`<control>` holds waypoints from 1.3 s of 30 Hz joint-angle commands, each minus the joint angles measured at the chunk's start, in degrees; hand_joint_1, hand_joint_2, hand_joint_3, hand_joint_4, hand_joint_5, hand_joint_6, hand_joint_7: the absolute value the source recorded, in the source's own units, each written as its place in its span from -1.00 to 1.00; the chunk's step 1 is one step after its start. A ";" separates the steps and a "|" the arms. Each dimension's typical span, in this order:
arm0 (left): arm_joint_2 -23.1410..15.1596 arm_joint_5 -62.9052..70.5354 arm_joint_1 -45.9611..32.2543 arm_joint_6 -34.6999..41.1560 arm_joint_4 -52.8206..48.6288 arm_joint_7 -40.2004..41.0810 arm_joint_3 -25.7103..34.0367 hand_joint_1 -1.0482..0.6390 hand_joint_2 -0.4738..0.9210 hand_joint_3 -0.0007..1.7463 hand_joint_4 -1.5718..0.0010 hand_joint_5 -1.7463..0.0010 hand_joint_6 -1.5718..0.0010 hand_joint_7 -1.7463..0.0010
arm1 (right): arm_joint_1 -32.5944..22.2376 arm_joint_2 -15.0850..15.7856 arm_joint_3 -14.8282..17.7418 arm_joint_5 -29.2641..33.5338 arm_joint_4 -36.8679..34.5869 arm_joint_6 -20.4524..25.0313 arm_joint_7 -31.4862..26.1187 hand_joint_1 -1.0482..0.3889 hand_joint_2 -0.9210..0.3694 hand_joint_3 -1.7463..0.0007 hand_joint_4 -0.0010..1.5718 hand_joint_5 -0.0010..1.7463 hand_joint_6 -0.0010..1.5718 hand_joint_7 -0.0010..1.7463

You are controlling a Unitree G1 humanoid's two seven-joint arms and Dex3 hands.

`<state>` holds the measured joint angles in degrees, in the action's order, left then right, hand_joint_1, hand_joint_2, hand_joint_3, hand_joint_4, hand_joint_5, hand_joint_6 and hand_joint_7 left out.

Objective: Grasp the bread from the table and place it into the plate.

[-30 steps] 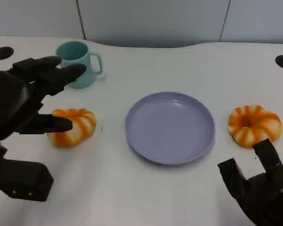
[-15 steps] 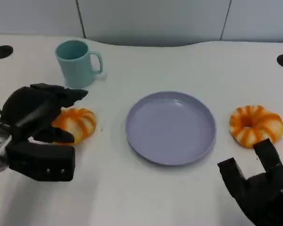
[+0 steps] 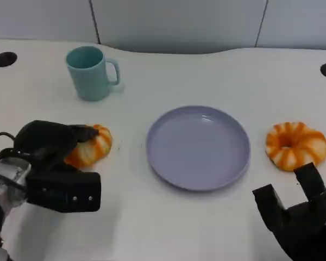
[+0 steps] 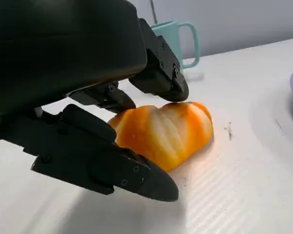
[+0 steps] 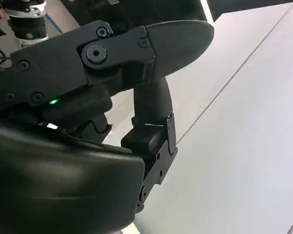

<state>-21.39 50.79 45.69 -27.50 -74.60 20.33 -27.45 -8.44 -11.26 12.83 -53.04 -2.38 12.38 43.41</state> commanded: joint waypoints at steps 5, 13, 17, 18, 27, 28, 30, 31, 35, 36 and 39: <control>2.27 -0.44 1.26 6.22 -2.36 -1.53 -4.32 -0.21 0.75 -1.00 0.05 0.93 0.18 0.96 | -0.64 -0.65 -0.61 -0.11 1.23 -0.20 0.00 -0.38 -1.00 0.80 0.14 1.00 -0.17 1.00; 3.81 -0.51 2.81 9.64 -3.56 0.49 -8.00 -0.28 0.81 -0.98 0.21 1.00 0.27 1.00 | -0.39 -0.73 -0.70 -0.23 0.79 -0.37 -0.52 -0.39 -1.00 0.81 0.16 1.00 -0.14 1.00; 4.43 -1.31 3.69 10.61 -3.84 -0.05 -8.27 -0.18 0.81 -0.99 0.13 0.97 0.23 0.98 | -0.39 -0.59 -0.53 -0.42 0.85 -0.44 -0.47 -0.39 -1.00 0.82 0.17 1.00 -0.12 1.00; 4.47 -1.42 3.75 10.70 -3.88 -0.07 -8.36 -0.16 0.80 -1.00 0.12 0.97 0.22 0.98 | -0.38 -0.57 -0.52 -0.45 0.84 -0.44 -0.43 -0.39 -1.00 0.82 0.17 1.00 -0.12 1.00; 4.78 -1.57 3.19 13.95 -4.53 2.57 -8.97 0.18 0.81 -1.00 -0.58 0.74 -0.46 0.86 | -1.87 -1.15 -0.82 -0.83 2.30 -1.18 -0.02 -0.37 -1.00 0.80 0.16 1.00 -0.16 1.00; 4.76 -1.66 3.18 14.02 -4.56 2.56 -8.99 0.19 0.82 -1.00 -0.55 0.68 -0.48 0.88 | -1.91 -1.15 -0.85 -0.85 2.32 -1.20 -0.01 -0.37 -1.00 0.80 0.16 1.00 -0.16 1.00; 4.36 -2.50 3.35 13.46 -4.46 2.30 -8.38 0.19 0.82 -1.00 -0.47 0.53 -0.52 0.93 | -1.98 -1.25 -0.96 -0.93 2.20 -1.30 0.30 -0.37 -1.00 0.80 0.16 1.00 -0.15 1.00; 4.02 -3.27 3.51 12.95 -4.35 2.21 -7.70 0.23 0.82 -1.00 -0.36 0.35 -0.52 0.94 | -2.03 -1.34 -1.06 -0.93 2.09 -1.44 0.56 -0.37 -1.00 0.80 0.16 1.00 -0.16 1.00; 3.04 -5.05 4.26 10.66 -3.70 4.63 -6.16 0.20 0.87 -1.00 -0.36 0.61 -0.43 0.99 | -2.15 -1.42 -1.56 -0.52 2.03 -1.96 0.23 -0.37 -1.00 0.80 0.15 1.00 -0.17 1.00; 2.97 -5.16 4.33 10.42 -3.66 4.91 -6.06 0.19 0.88 -1.00 -0.38 0.68 -0.43 0.99 | -2.16 -1.40 -1.63 -0.50 2.03 -2.03 0.16 -0.37 -1.00 0.80 0.15 1.00 -0.17 1.00; 2.96 -5.10 4.34 10.29 -3.72 4.97 -5.97 0.18 0.88 -1.00 -0.41 0.73 -0.42 1.00 | -2.18 -1.35 -1.71 -0.55 2.02 -2.11 0.13 -0.37 -1.00 0.79 0.14 1.00 -0.18 1.00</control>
<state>-17.27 46.17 50.19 -17.04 -78.11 24.42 -33.82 -9.85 -11.57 10.91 -53.34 -0.79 11.11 43.34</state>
